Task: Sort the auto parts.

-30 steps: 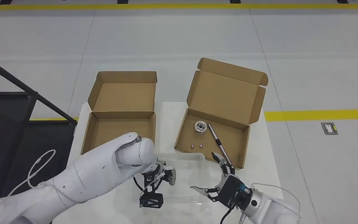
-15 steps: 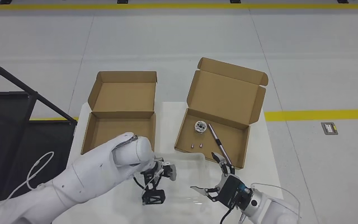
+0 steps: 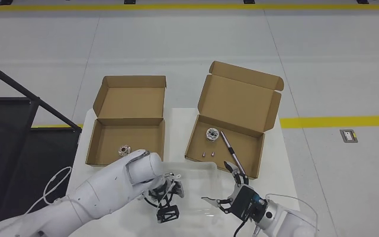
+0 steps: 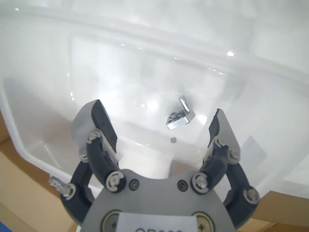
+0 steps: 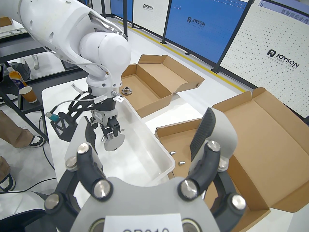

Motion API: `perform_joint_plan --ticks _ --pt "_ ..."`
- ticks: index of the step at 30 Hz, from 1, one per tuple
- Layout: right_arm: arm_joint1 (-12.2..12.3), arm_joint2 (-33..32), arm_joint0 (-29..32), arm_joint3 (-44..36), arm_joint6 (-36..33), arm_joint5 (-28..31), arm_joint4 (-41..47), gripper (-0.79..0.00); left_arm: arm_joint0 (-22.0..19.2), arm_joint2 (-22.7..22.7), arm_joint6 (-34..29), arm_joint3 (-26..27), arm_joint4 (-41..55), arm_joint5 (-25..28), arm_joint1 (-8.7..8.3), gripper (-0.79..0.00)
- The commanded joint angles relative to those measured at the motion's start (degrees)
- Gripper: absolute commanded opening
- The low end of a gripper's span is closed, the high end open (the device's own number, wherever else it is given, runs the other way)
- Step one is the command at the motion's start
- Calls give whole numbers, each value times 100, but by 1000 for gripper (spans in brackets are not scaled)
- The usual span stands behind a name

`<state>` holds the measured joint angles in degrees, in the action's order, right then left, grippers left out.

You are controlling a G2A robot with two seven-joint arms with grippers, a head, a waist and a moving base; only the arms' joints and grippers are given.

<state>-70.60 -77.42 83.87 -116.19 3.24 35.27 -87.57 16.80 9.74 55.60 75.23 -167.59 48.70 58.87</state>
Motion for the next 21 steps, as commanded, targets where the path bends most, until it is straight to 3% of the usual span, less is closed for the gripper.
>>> perform_joint_plan --ticks 1,8,13,19,21 --pt "0 0 0 0 0 0 0 0 30 0 -49 -93 -60 48 43 0" --pt "0 0 0 0 0 0 0 0 30 0 -49 -93 -60 48 43 0" --pt "0 0 0 0 0 0 0 0 227 168 -608 -233 216 115 52 0" --pt "0 0 0 0 0 0 0 0 308 327 -850 -370 594 306 78 0" --pt "0 0 0 0 0 0 0 0 322 371 -862 -409 734 321 88 -58"
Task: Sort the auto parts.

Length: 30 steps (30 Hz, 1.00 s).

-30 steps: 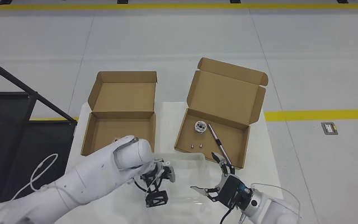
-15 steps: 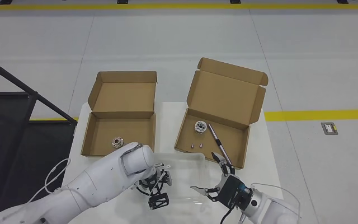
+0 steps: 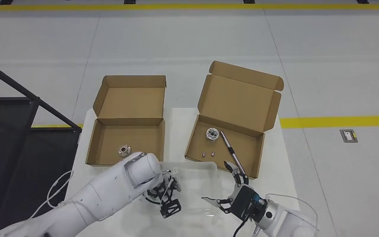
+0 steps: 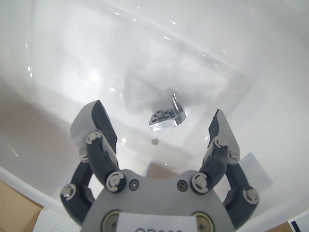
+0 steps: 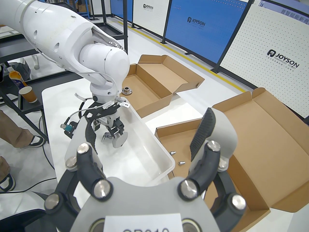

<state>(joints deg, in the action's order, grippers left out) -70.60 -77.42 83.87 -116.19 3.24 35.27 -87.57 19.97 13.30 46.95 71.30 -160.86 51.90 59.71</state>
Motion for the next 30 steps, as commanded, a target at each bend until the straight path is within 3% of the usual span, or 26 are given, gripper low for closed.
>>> perform_joint_plan --ticks 1,6,9,25,30 --pt "0 0 0 0 0 0 0 0 5 30 12 -43 116 9 7 -80" --pt "0 0 0 0 0 0 0 0 -34 54 154 -159 317 60 9 -145" --pt "0 0 0 0 0 0 0 0 -92 -27 272 -216 276 150 7 -114" --pt "0 0 0 0 0 0 0 0 -216 -206 354 -657 577 93 91 -326" --pt "0 0 0 0 0 0 0 0 -238 -238 298 -817 651 71 140 -348"
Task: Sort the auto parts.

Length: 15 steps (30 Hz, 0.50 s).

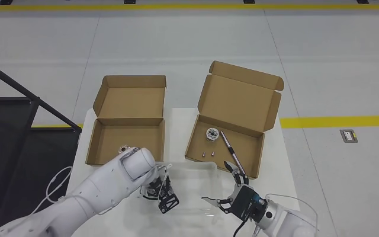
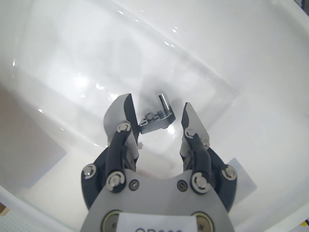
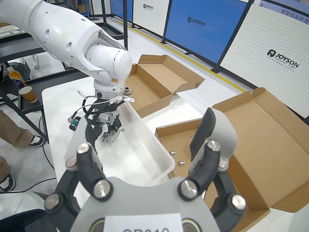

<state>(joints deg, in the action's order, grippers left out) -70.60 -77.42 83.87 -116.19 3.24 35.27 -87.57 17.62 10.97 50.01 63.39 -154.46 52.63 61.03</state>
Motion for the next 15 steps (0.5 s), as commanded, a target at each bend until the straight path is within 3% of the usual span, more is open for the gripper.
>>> perform_joint_plan --ticks 1,8,10,15 --pt "0 0 0 0 0 0 0 0 -7 -16 -16 -55 21 -5 17 -357" --pt "0 0 0 0 0 0 0 0 -63 -69 -25 -166 70 -75 62 -542" --pt "0 0 0 0 0 0 0 0 -78 -72 -26 -171 93 -103 67 -628" --pt "0 0 0 0 0 0 0 0 -126 -63 43 -137 158 -193 45 -699"
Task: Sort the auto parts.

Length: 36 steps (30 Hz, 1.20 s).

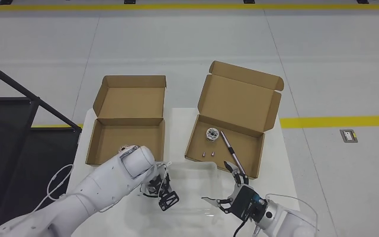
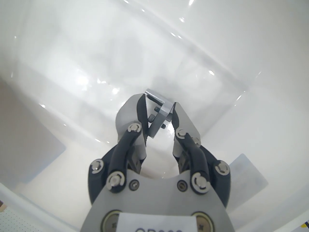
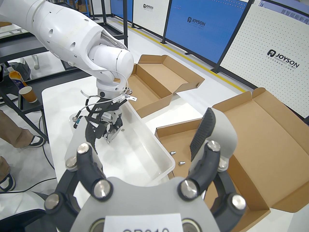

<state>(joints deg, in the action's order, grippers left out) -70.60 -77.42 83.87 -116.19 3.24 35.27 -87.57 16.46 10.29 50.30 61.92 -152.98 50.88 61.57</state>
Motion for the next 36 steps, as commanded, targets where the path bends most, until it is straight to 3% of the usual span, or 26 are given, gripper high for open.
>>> perform_joint_plan --ticks 1,6,11,15,20,25,28,32,36 --pt "0 0 0 0 0 0 0 0 -18 22 31 24 38 -56 -22 -708" --pt "0 0 0 0 0 0 0 0 -55 148 100 173 179 -171 -148 -767" --pt "0 0 0 0 0 0 0 0 -68 382 156 615 322 -332 -387 -785" --pt "0 0 0 0 0 0 0 0 -10 740 39 1207 460 -339 -701 -785" --pt "0 0 0 0 0 0 0 0 323 1423 -143 2134 710 -393 -1239 -785" --pt "0 0 0 0 0 0 0 0 995 2437 -484 3012 1033 -612 -1866 -785" --pt "0 0 0 0 0 0 0 0 1571 3220 -552 3371 1411 -1020 -2236 -785" --pt "0 0 0 0 0 0 0 0 2500 4337 -366 3613 2050 -2078 -2660 -785" --pt "0 0 0 0 0 0 0 0 3485 5321 97 3640 2814 -3385 -2937 -785"
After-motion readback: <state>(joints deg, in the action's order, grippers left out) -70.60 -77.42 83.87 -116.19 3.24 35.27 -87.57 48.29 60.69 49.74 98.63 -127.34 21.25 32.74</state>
